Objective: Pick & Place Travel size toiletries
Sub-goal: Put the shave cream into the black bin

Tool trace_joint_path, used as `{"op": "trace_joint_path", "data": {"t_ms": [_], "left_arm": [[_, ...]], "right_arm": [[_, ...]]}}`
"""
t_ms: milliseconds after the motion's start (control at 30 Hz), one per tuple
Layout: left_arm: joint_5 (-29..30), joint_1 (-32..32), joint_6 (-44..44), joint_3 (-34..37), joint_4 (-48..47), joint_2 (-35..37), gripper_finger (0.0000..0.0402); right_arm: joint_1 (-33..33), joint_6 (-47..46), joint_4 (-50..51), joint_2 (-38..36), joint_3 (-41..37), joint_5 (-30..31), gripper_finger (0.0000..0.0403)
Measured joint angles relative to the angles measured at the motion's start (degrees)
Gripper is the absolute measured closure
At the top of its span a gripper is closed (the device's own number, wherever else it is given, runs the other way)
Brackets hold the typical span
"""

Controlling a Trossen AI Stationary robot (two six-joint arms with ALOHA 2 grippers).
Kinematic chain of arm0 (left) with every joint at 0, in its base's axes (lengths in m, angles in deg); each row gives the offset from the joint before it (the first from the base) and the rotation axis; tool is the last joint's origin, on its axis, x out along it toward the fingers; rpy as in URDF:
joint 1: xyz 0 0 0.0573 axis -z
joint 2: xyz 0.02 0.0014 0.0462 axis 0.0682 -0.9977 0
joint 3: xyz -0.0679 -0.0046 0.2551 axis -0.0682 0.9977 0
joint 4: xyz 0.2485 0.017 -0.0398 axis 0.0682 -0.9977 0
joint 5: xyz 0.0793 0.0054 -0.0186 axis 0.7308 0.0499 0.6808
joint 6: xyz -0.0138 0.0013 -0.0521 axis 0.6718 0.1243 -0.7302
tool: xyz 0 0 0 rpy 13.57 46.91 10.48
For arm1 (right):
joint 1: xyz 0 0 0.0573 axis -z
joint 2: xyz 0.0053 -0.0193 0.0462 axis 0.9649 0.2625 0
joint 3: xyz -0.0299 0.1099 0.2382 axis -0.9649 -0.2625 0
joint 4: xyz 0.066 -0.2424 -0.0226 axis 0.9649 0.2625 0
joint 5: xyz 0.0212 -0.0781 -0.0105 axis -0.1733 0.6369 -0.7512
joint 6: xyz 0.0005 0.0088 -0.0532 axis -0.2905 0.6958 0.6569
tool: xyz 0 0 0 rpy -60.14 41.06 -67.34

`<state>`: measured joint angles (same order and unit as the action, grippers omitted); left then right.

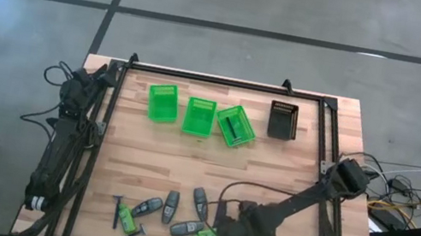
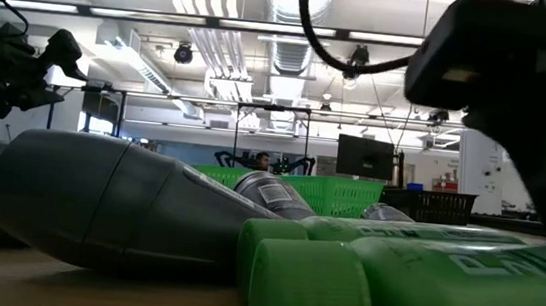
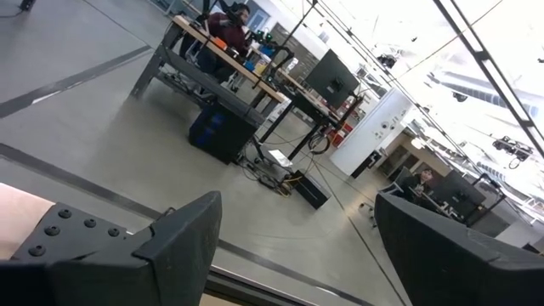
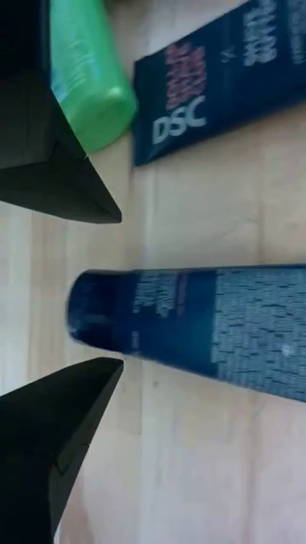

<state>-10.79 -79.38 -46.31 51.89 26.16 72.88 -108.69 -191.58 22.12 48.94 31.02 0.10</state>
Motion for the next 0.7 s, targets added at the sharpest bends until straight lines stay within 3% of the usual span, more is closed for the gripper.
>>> {"op": "trace_joint_path", "data": {"t_ms": [400,700], "left_arm": [[0.00,-0.01,0.00,0.00,-0.07,-0.04,0.0086],[0.00,-0.02,0.00,-0.02,-0.12,-0.04,0.0086]], "right_arm": [[0.48,-0.43,0.04,0.15,-1.78,1.00,0.0176],[1.77,2.25,0.05,-0.13,-1.95,1.20,0.0258]]}}
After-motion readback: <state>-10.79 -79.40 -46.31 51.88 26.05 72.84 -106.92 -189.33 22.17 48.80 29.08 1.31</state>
